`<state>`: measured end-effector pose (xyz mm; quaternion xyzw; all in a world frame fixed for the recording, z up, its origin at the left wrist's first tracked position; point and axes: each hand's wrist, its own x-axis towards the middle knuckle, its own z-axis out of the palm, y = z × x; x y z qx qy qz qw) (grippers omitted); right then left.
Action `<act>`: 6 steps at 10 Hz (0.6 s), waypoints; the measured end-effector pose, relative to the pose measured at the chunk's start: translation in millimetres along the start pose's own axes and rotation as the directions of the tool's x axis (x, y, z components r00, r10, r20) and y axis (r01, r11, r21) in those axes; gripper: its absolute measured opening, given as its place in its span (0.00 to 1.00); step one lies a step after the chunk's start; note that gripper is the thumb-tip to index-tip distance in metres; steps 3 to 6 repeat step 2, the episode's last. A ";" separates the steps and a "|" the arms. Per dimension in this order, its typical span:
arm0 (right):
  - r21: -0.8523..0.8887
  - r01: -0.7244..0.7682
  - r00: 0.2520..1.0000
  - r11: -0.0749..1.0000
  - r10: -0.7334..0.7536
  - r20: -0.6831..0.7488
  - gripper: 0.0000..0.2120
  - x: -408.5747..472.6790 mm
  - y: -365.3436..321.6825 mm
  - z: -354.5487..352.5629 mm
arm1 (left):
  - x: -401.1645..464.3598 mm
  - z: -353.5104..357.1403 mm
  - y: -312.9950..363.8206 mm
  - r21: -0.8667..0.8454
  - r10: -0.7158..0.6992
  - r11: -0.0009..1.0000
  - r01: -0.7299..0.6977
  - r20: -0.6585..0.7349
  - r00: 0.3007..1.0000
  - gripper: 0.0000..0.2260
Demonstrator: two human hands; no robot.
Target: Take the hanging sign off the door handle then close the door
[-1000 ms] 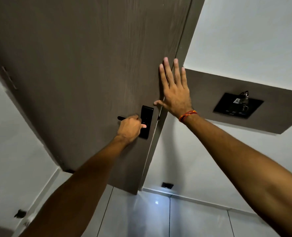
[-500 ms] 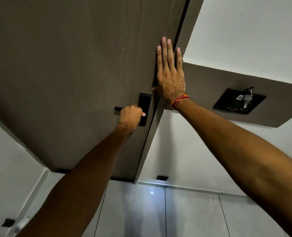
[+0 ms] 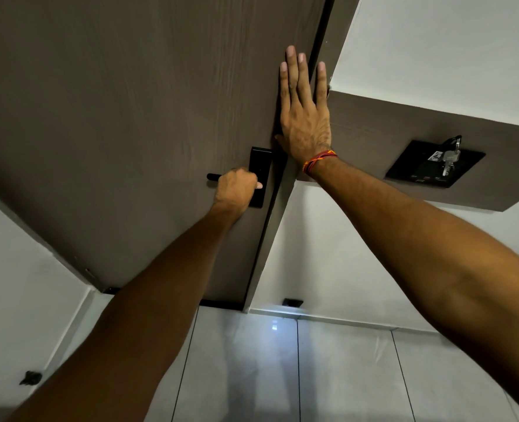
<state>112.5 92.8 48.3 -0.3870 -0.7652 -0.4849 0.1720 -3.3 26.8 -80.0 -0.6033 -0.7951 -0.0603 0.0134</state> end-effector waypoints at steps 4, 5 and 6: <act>0.311 0.050 0.998 0.949 -0.061 0.024 0.39 -6.0 14.9 -14.7 | -16.6 -19.2 0.0 -0.068 -0.011 0.998 0.001 -0.142 0.990 0.22; 0.311 0.050 0.998 0.949 -0.061 0.024 0.39 -6.0 14.9 -14.7 | -16.6 -19.2 0.0 -0.068 -0.011 0.998 0.001 -0.142 0.990 0.22; 0.311 0.050 0.998 0.949 -0.061 0.024 0.39 -6.0 14.9 -14.7 | -16.6 -19.2 0.0 -0.068 -0.011 0.998 0.001 -0.142 0.990 0.22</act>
